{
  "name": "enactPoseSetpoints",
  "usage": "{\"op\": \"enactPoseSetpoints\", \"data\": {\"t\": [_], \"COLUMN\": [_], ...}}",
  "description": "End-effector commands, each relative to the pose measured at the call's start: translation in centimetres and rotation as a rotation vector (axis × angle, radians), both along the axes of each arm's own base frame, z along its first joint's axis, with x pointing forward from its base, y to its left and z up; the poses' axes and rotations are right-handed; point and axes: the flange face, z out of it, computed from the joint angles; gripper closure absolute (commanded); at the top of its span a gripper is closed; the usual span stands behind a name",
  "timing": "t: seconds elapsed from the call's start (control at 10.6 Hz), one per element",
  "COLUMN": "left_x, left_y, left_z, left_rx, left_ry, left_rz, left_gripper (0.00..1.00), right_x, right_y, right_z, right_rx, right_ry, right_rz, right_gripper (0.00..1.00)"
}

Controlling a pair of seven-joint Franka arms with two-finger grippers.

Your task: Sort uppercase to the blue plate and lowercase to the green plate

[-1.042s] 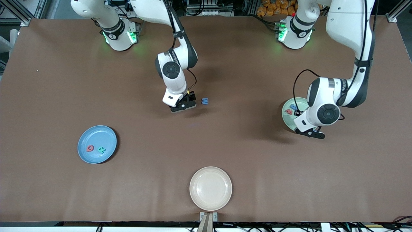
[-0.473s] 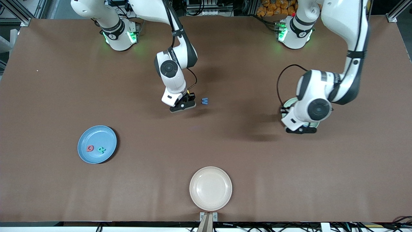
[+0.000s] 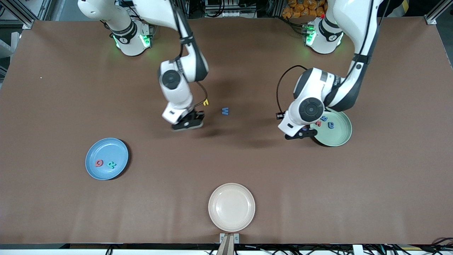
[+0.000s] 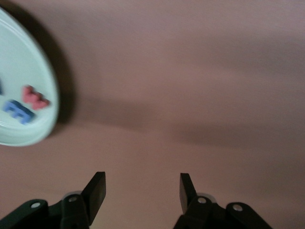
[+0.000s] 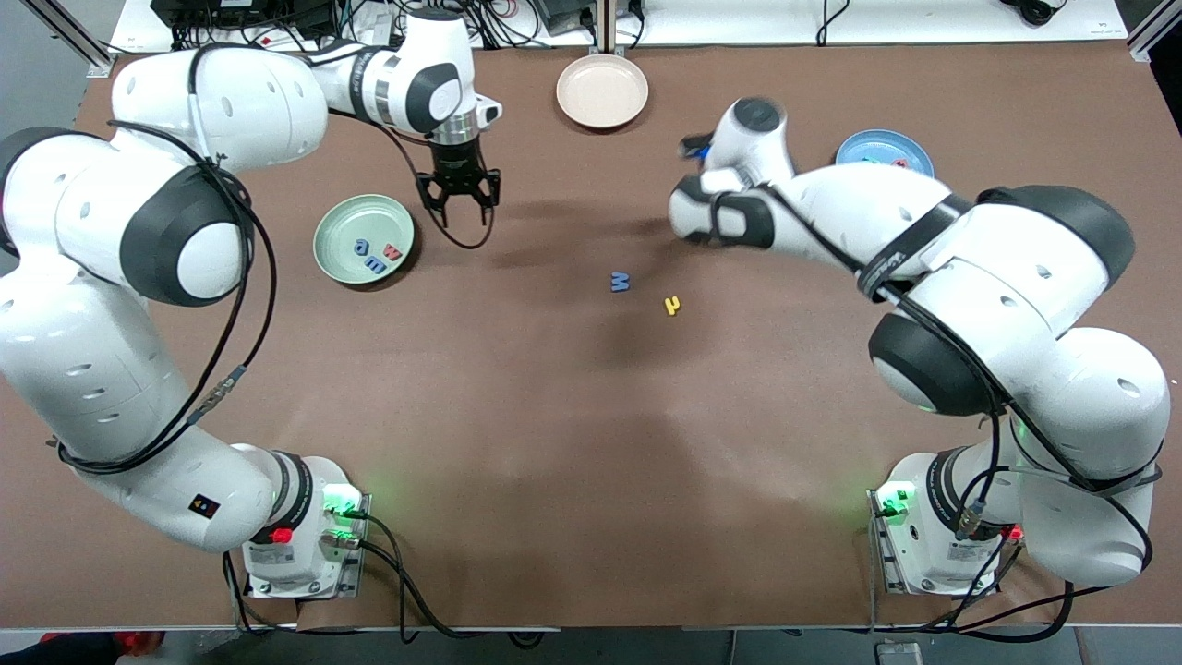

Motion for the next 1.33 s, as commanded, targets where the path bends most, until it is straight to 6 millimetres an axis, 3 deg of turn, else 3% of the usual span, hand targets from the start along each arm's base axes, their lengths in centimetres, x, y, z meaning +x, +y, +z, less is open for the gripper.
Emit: {"op": "enactPoseSetpoints", "data": {"t": [0.0,0.19,0.47,0.66,0.76,0.95,1.04,1.14,1.23], "left_x": [-0.2,-1.2,-4.3,-7.3,-9.1,-12.7,-13.8,-14.5,-15.3], "left_y": [-5.9,-11.0,-18.4,-23.2,-25.1,-29.2,-30.7,-32.3,-33.5], "left_z": [-1.1,-2.1,-0.8,-1.5,-1.3,-1.1,-1.2,-1.2,-1.1], "left_rx": [0.01,0.037,0.066,0.094,0.089,0.062,0.049,0.018,-0.021], "left_ry": [0.012,-0.011,-0.109,-0.2,-0.249,-0.326,-0.367,-0.397,-0.42], "left_rz": [0.07,0.099,0.066,0.045,0.036,0.032,0.04,0.049,0.072], "left_gripper": [0.29,0.29,0.3,0.3,0.3,0.3,0.3,0.3,0.3], "right_x": [3.7,6.4,9.2,9.3,9.2,9.2,9.2,9.2,9.2], "right_y": [-8.8,-17.1,-28.8,-33.8,-34.6,-34.5,-33.8,-33.5,-33.1], "right_z": [2.2,2.3,3.8,3.6,3.5,3.3,3.1,3.1,3.0], "right_rx": [-0.013,-0.035,-0.068,-0.092,-0.09,-0.083,-0.075,-0.073,-0.068], "right_ry": [-0.028,-0.029,-0.058,-0.052,-0.049,-0.048,-0.045,-0.045,-0.045], "right_rz": [-0.048,-0.084,-0.077,-0.061,-0.08,-0.091,-0.096,-0.096,-0.108], "right_gripper": [1.0,1.0,1.0,1.0,0.94,0.57,0.12,0.0,0.0]}}
